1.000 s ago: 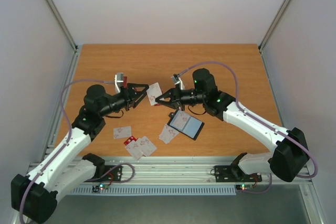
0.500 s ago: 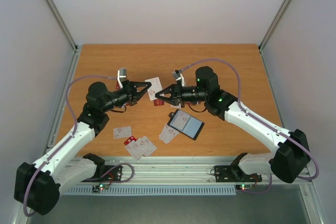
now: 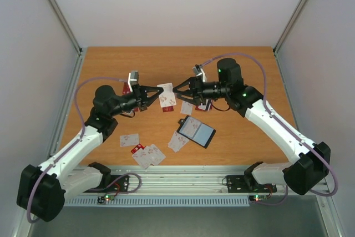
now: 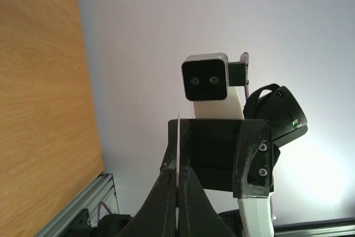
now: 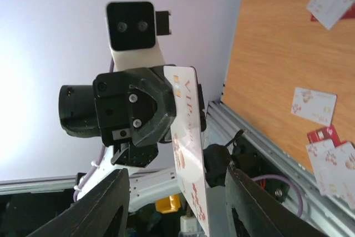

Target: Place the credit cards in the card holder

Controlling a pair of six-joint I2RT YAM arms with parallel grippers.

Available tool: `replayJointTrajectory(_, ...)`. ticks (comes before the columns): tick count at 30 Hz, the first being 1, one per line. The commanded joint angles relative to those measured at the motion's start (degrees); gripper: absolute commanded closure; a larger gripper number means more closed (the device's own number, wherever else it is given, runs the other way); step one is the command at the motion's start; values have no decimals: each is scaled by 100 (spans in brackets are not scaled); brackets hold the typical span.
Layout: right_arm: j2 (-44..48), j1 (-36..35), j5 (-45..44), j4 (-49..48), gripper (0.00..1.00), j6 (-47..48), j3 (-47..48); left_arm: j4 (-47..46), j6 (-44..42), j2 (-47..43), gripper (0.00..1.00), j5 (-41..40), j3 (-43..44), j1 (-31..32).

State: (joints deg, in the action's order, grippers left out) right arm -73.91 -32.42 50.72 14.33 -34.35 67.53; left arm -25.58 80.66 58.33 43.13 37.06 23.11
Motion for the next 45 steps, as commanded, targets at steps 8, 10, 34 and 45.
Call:
replayJointTrajectory(8, -153, 105, 945, 655, 59, 397, 478, -1048, 241, 606, 100, 726, 451, 88)
replayJointTrajectory(10, -166, 114, 946, 770, 60, 475, 520, -1256, 354, 679, 100, 760, 453, 108)
replayJointTrajectory(34, -150, 333, 836, 1082, 85, 619, 462, -1572, 468, 1240, 100, 1171, 680, 299)
replayJointTrajectory(45, 94, 428, 812, 1134, 99, 602, 371, -1259, 219, 1424, 94, 1210, 881, 483)
